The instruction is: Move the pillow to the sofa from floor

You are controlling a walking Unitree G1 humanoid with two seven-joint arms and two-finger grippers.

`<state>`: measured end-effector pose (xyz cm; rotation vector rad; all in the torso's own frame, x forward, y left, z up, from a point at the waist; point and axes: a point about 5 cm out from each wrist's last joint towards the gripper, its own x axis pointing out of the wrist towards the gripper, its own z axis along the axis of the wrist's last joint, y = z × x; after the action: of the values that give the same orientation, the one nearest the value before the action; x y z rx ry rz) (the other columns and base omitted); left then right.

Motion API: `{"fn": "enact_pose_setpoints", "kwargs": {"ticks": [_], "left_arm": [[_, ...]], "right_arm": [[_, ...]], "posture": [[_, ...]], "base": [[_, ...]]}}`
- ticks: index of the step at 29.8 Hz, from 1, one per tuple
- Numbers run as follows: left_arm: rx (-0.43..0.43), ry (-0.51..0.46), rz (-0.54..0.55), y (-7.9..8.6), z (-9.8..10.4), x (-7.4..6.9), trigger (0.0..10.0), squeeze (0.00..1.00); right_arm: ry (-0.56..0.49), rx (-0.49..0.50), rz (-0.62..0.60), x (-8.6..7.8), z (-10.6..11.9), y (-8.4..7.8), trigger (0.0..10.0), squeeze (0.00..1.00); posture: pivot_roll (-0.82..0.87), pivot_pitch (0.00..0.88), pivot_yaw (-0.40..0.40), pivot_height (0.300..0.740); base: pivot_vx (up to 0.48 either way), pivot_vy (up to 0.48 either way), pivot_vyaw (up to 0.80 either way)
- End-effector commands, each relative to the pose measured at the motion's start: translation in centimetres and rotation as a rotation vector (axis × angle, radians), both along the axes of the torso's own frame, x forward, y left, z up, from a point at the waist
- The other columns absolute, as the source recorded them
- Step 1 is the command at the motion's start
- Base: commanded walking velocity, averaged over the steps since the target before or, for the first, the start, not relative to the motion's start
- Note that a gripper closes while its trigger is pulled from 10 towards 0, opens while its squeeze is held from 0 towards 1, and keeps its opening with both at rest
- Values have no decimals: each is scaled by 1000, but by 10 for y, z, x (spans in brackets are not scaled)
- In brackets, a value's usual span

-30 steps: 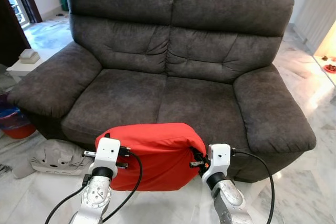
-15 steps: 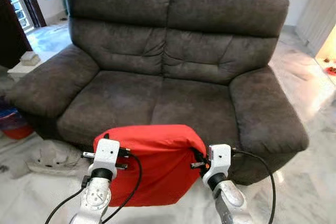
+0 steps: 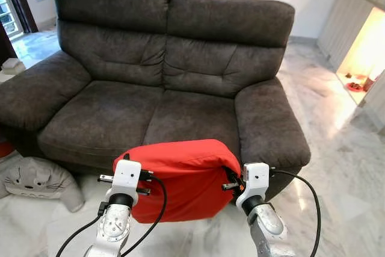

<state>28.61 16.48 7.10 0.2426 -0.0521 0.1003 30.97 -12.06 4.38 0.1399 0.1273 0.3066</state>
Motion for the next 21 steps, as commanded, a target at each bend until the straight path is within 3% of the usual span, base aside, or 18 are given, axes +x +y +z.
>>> {"fn": "enact_pose_setpoints", "kwargs": {"ticks": [1, 6, 21], "left_arm": [[-40, -131, 81, 21, 25, 4, 10000, 0], [-41, -134, 85, 22, 27, 5, 10000, 0], [-57, -123, 65, 19, 26, 7, 10000, 0]], "right_arm": [[-42, 23, -70, 6, 9, -12, 10000, 0], [-44, 23, -64, 7, 10, -11, 10000, 0], [-23, 4, -59, 6, 8, -9, 10000, 0]], "posture": [[163, 0, -44, 740], [163, 0, -45, 740], [167, 0, -47, 740]], "base": [[0, 0, 0], [0, 0, 0], [280, 0, 0]]}}
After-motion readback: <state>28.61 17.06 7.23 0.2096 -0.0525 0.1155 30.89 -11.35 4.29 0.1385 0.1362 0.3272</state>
